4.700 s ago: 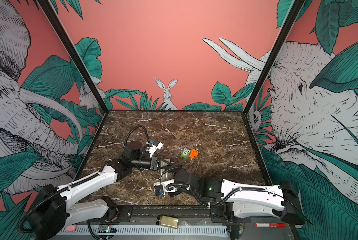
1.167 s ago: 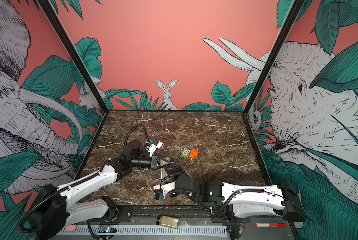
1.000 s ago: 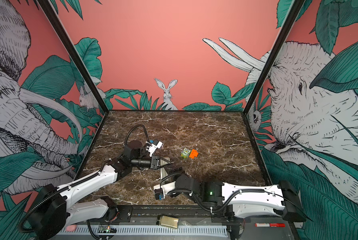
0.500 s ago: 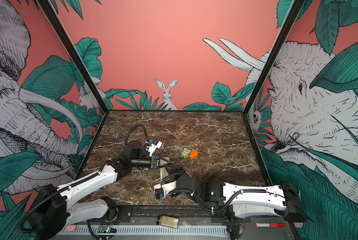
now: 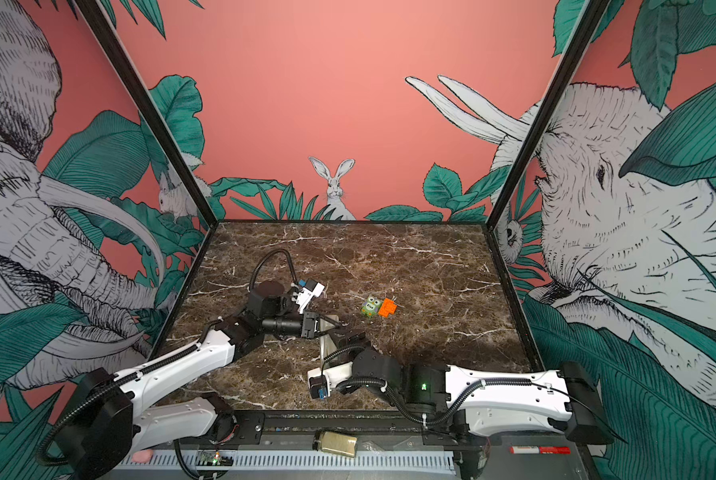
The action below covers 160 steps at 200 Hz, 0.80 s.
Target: Load the batteries into the remote control
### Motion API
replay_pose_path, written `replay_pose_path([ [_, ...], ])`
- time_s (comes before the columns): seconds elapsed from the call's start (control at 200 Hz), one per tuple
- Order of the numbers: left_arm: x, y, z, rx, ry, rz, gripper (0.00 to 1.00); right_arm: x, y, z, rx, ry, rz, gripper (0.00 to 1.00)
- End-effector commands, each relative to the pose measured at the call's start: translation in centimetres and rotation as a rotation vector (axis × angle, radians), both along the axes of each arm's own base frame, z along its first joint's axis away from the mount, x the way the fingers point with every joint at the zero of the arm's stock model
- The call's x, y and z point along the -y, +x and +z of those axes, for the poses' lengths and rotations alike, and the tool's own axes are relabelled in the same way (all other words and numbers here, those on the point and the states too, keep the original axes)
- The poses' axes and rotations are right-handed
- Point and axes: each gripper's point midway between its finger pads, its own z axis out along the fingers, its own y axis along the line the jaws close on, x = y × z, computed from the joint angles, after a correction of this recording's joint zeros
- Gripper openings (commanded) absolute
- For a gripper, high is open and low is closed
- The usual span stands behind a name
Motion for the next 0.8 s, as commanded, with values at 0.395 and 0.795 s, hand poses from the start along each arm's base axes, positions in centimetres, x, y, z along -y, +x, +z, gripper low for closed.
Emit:
replay_pose_path([
  [0.395, 0.0, -2.4, 0.4, -0.049, -0.013, -0.100, 0.00, 0.3, 2.1, 2.7, 0.075, 0.116, -0.112, 0.91],
  [0.795, -0.5, -1.5, 0.3, -0.040, -0.003, -0.053, 0.00, 0.3, 1.8, 2.8, 0.070, 0.119, -0.105, 0.95],
])
